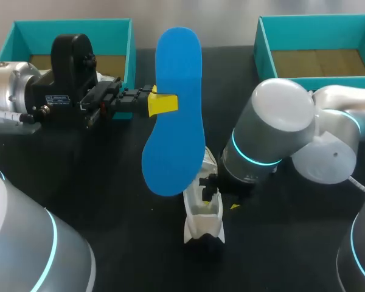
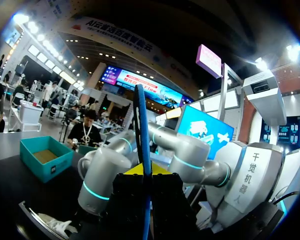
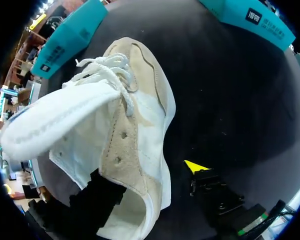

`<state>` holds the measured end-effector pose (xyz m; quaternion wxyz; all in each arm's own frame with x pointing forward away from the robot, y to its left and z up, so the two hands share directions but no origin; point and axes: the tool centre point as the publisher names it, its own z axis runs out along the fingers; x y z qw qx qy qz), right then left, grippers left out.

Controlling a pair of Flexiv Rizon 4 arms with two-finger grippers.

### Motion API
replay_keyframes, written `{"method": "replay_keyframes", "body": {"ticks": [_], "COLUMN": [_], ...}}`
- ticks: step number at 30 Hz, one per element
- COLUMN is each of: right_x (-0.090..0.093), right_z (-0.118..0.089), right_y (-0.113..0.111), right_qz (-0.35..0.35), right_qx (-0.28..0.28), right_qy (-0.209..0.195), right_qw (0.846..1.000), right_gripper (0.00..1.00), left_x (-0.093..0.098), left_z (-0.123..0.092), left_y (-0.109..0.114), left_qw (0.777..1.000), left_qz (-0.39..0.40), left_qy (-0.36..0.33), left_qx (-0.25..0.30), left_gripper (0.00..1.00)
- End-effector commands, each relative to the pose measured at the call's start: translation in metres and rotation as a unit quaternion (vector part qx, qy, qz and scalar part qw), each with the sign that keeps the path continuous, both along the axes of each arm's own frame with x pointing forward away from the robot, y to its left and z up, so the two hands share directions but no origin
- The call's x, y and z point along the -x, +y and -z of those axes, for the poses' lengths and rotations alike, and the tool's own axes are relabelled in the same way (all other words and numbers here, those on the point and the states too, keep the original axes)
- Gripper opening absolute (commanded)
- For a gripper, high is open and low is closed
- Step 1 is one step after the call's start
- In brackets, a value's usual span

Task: Take the shoe out of the shoebox, open the shoe tongue, remove and reinsert the insole, then place the shoe into the shoebox

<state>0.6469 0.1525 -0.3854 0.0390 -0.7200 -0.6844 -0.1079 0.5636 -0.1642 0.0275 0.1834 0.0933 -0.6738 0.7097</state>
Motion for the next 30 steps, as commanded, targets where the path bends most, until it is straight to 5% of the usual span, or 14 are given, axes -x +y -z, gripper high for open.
{"method": "replay_keyframes", "body": {"ticks": [1, 13, 25, 30], "right_x": [0.008, 0.003, 0.003, 0.002], "right_z": [-0.034, -0.1, -0.1, -0.139], "right_y": [-0.012, -0.04, -0.04, -0.046], "right_qz": [0.01, 0.011, 0.011, 0.019], "right_qx": [-0.008, -0.117, -0.117, -0.233], "right_qy": [0.0, 0.033, 0.033, -0.023], "right_qw": [1.0, 0.993, 0.993, 0.972], "right_gripper": [1.0, 1.0, 1.0, 1.0], "left_x": [0.0, 0.0, 0.0, 0.0], "left_z": [0.0, 0.0, 0.0, 0.0], "left_y": [-0.001, -0.001, -0.001, -0.001], "left_qw": [1.0, 1.0, 1.0, 1.0], "left_qz": [0.0, 0.0, 0.0, 0.0], "left_qy": [0.0, 0.0, 0.0, 0.0], "left_qx": [0.001, 0.001, 0.001, 0.001], "left_gripper": [0.0, 0.0, 0.0, 0.0]}}
